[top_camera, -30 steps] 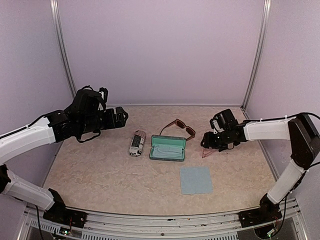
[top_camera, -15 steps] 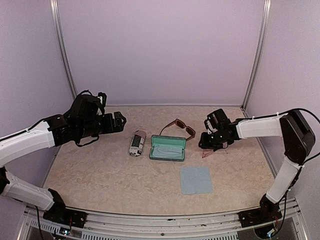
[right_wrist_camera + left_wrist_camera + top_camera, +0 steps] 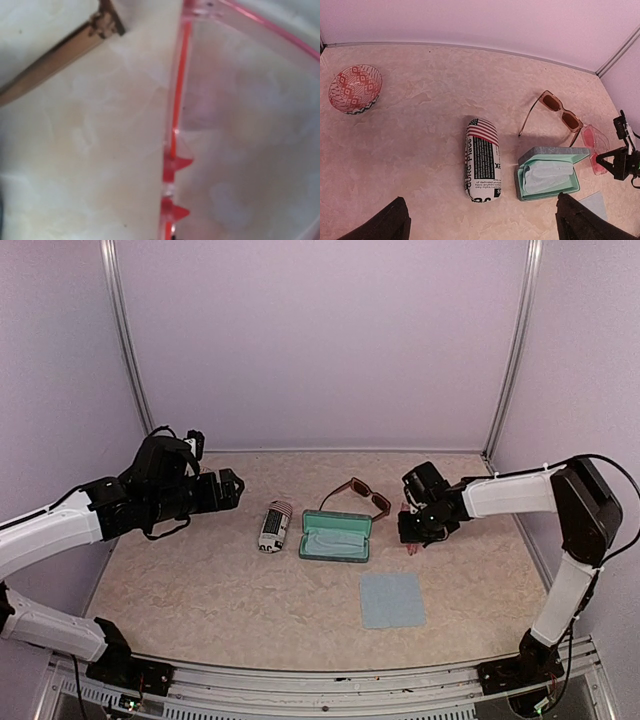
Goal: Organize the sunglasses
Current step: Pick up the sunglasses from the center of the board, then fold the left temple of the sunglasses on the sunglasses.
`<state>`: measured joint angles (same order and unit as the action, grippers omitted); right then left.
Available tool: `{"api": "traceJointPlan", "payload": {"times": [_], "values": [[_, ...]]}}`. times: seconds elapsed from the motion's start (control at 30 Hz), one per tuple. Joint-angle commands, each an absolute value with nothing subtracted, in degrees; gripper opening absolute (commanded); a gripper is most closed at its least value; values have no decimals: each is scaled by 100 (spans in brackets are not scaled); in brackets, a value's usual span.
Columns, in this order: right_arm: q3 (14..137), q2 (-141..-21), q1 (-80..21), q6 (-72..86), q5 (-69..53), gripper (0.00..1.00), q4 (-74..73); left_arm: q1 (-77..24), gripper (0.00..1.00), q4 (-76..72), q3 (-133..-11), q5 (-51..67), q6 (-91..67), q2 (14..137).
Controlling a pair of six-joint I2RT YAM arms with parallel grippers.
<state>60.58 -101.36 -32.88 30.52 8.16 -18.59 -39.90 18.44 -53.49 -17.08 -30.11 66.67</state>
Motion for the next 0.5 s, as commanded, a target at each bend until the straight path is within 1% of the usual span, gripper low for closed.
{"api": "traceJointPlan", "payload": {"times": [0.0,0.17,0.37,0.47], "values": [[6197,-9849,-3384,3036,1149,0,-2070,-3938,99,1721,-5246,-1640,-2954,6522],[6102,-9233,-3397,2898,1238,0,-2119,-3929,99,1719,-5326,-1618,-2967,6509],[5604,-8116,-3627,2345,1146,0,-1385,-3916,99,1492,-5417,-1505,-2974,6462],[5163,-7628,-3772,1886,877,0,-739,-3903,99,1393,-5555,-1437,-2992,6464]]}}
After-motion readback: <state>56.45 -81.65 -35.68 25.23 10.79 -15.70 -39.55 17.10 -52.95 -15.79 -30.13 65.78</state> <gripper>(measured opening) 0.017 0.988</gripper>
